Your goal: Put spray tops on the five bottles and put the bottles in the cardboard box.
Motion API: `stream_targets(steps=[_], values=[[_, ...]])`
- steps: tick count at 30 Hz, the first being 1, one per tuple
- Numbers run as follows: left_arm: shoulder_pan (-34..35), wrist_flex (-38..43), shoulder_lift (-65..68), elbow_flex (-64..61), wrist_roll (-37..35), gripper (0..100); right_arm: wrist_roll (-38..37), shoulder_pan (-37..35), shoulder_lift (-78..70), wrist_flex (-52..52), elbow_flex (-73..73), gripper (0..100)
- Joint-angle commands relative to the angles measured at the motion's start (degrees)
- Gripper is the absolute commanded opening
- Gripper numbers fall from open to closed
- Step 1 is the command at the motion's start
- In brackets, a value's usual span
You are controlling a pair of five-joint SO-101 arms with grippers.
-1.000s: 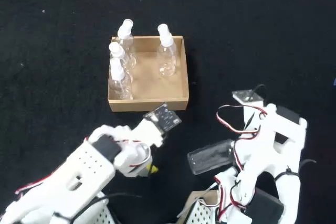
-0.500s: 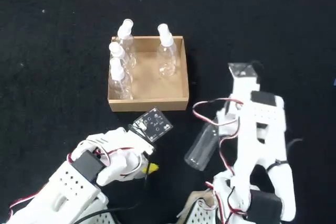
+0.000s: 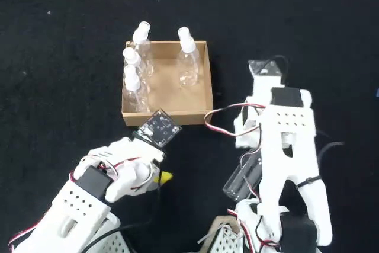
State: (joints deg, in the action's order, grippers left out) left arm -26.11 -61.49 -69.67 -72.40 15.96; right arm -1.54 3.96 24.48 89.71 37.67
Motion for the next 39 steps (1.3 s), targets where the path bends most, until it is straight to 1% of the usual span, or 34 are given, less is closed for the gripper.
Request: stream_targets(steps=[1, 6, 10, 12, 19, 26, 32, 36, 39], values=[[0.8, 1.3, -0.9, 0.7, 0.3, 27, 0.4, 0.0, 3.8, -2.4, 2.7, 25.9], [0.8, 1.4, -0.9, 0.7, 0.4, 27, 0.4, 0.4, 3.8, -5.4, 6.9, 27.3], [1.1, 1.4, -0.9, 0.7, 0.4, 27, 0.5, 0.1, 3.6, -5.4, 7.5, 36.4], [1.1, 1.4, -0.9, 0.7, 0.4, 27, 0.4, -0.6, 3.4, -5.5, 7.6, 38.8], [1.1, 1.4, -0.9, 0.7, 0.5, 27, 0.4, -4.5, 3.4, -8.4, 10.9, 38.9], [1.2, 1.4, -0.9, 0.7, 0.5, 27, 0.4, -4.4, 3.4, -11.7, 13.8, 38.9], [1.3, 1.4, -0.9, 0.7, 0.5, 27, 0.4, -4.5, 3.4, -19.0, 17.9, 38.9], [1.3, 1.4, -1.0, 0.7, 0.5, 27, 0.4, -4.5, 3.4, -21.5, 18.3, 38.8], [1.3, 1.4, -1.1, 0.7, 0.5, 27, 0.4, -6.1, 3.4, -23.2, 18.1, 38.8]])
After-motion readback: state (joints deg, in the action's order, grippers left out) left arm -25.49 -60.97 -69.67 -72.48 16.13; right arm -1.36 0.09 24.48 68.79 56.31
